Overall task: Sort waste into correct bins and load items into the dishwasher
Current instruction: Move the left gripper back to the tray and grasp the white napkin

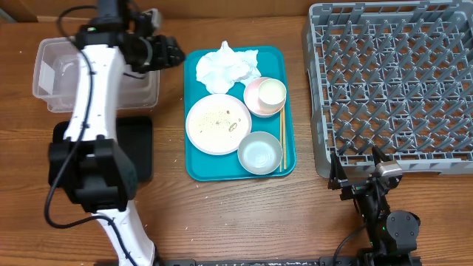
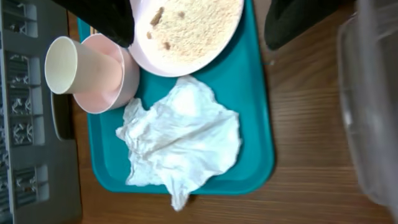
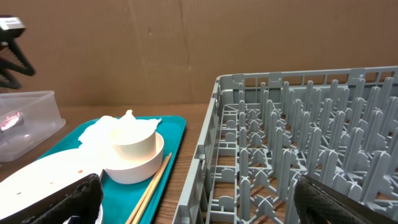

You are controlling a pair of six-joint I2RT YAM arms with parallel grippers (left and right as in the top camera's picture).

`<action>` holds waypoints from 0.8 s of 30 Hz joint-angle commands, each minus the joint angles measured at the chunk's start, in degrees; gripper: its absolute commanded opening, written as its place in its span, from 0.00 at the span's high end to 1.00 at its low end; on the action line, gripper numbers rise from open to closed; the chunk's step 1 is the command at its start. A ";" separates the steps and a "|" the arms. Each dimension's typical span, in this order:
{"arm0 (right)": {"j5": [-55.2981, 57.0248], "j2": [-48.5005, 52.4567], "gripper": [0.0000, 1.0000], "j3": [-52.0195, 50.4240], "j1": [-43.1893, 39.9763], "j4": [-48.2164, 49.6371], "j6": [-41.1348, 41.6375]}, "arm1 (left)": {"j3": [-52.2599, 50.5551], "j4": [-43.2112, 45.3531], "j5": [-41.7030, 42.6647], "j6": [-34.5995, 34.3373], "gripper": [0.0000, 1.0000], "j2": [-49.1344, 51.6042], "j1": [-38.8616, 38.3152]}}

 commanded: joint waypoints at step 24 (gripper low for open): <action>0.37 -0.50 0.00 -0.59 -0.42 0.24 0.17 | -1.55 15.34 -26.67 -11.08 0.39 17.81 -16.96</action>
